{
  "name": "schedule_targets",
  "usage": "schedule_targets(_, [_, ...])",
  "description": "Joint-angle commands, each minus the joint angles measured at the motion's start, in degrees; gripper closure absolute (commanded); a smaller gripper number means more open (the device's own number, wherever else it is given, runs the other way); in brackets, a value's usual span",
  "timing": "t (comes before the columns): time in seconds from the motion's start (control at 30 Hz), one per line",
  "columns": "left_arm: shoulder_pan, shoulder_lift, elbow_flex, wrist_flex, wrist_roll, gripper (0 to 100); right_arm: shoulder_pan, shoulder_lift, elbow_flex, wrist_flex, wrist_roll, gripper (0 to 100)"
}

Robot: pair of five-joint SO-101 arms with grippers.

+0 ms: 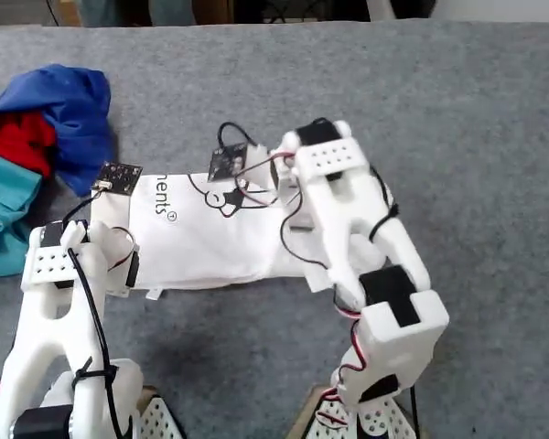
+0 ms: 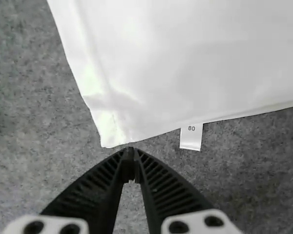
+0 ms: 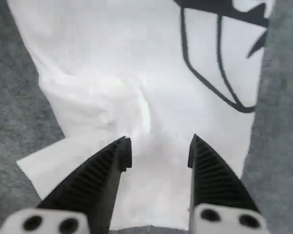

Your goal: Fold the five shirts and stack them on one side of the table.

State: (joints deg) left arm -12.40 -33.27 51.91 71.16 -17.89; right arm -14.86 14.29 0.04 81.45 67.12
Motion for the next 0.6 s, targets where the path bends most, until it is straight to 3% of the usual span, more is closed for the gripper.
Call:
schedule_targets(0.0, [-0.57,-1.23,-0.22,0.7,-0.35,97,4.57,-0.22,-8.22,3.08,-5.19,79.3])
schedule_targets(0.13, [-0.57,-1.23,-0.22,0.7,-0.35,97,7.56,-0.48,-15.25,15.91,-8.7,81.5])
schedule_targets(0.23, [-0.57,-1.23,-0.22,0.7,-0.35,97,7.3,-3.3,-13.41,19.78,-9.76,95.6])
schedule_targets(0.27, [-0.57,-1.23,-0.22,0.7,-0.35,97,7.3,-5.41,-11.12,19.78,-10.11,99.3])
schedule_targets(0.43, [-0.22,-1.23,-0.22,0.7,-0.26,97,2.99,-20.35,8.13,19.6,-6.07,98.4])
schedule_targets(0.57, [-0.22,-1.23,-0.22,0.7,-0.26,97,-1.67,-33.36,25.45,13.8,-5.01,98.5])
